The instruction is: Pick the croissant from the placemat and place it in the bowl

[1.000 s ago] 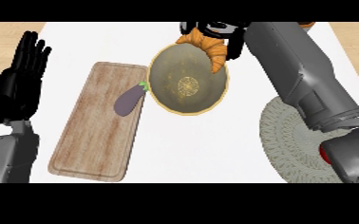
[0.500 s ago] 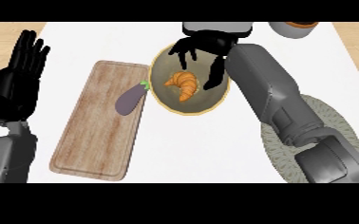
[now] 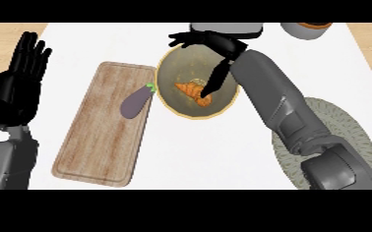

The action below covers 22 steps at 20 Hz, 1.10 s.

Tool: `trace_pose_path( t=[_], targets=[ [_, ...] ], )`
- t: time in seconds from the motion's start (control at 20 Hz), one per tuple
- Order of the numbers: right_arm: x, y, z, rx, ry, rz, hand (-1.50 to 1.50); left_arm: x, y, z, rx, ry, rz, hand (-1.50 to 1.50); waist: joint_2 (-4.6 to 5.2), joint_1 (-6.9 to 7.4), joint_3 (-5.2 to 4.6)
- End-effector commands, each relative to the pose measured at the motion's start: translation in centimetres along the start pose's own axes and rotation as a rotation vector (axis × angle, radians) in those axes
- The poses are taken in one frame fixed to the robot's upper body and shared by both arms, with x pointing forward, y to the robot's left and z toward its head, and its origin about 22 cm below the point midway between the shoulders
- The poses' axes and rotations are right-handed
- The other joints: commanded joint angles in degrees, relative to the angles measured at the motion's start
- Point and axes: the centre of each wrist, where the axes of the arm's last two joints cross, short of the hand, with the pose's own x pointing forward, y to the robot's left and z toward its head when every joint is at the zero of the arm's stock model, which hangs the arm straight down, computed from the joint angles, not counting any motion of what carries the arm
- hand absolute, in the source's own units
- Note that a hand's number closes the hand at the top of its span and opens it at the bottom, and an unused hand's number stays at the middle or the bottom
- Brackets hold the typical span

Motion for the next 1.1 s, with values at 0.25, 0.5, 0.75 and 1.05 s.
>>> trace_pose_path(
  t=[0.25, 0.5, 0.75, 1.05],
  targets=[
    [0.5, -7.1, 4.7, -0.304, 0.028, -0.156, -1.5, 1.7, -0.7, -1.6, -0.022, -0.022, 0.019, 0.0, 0.87, 1.44, 0.02],
    [-1.0, -9.9, 10.2, -0.374, 0.044, -0.227, -1.5, 0.8, -1.4, -0.7, -0.048, -0.029, 0.007, 0.0, 1.91, 3.42, 0.12],
    [-0.8, -12.2, 13.6, -0.432, 0.043, -0.248, -1.5, 1.6, -2.3, -1.4, -0.067, -0.063, 0.026, 0.0, 2.69, 4.66, 0.26],
    [-0.4, -14.1, 16.6, -0.448, 0.044, -0.265, -1.5, 1.5, -2.9, -1.6, -0.092, -0.066, 0.036, 0.0, 3.31, 5.66, 0.37]
  ],
)
